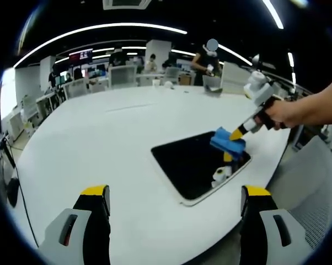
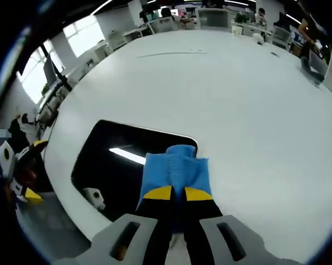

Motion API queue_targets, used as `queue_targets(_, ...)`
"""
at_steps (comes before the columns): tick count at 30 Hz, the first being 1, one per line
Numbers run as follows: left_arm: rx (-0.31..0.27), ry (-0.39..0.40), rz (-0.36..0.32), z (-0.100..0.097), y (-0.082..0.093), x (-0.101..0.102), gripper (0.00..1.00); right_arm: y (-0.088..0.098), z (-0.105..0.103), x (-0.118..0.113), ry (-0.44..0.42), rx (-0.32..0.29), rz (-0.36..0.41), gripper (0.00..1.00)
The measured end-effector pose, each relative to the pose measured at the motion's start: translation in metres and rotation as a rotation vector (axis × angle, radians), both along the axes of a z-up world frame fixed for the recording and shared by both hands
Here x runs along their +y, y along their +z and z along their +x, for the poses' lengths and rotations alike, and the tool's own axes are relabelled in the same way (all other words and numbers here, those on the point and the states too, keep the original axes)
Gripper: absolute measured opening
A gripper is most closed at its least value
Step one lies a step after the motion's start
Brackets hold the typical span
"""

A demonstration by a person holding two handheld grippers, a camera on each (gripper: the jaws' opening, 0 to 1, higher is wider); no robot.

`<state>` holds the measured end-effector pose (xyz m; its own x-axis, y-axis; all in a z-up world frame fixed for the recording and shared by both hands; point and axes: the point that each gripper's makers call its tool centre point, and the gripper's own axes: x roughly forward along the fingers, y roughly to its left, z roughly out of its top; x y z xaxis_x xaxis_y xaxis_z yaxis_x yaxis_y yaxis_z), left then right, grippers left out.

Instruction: Wipe the mirror surface with the cleaning cloth until all visible marks leave the cleaned area.

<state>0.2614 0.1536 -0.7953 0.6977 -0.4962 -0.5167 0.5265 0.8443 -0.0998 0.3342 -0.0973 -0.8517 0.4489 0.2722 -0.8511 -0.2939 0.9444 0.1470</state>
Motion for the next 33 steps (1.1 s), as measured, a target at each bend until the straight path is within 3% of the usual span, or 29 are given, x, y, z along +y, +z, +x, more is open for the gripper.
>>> queue_targets(33, 0.002, -0.003, -0.002, -0.001, 0.0, -0.001, 0.99, 0.0, -0.035, -0.001, -0.038, 0.026, 0.007, 0.01)
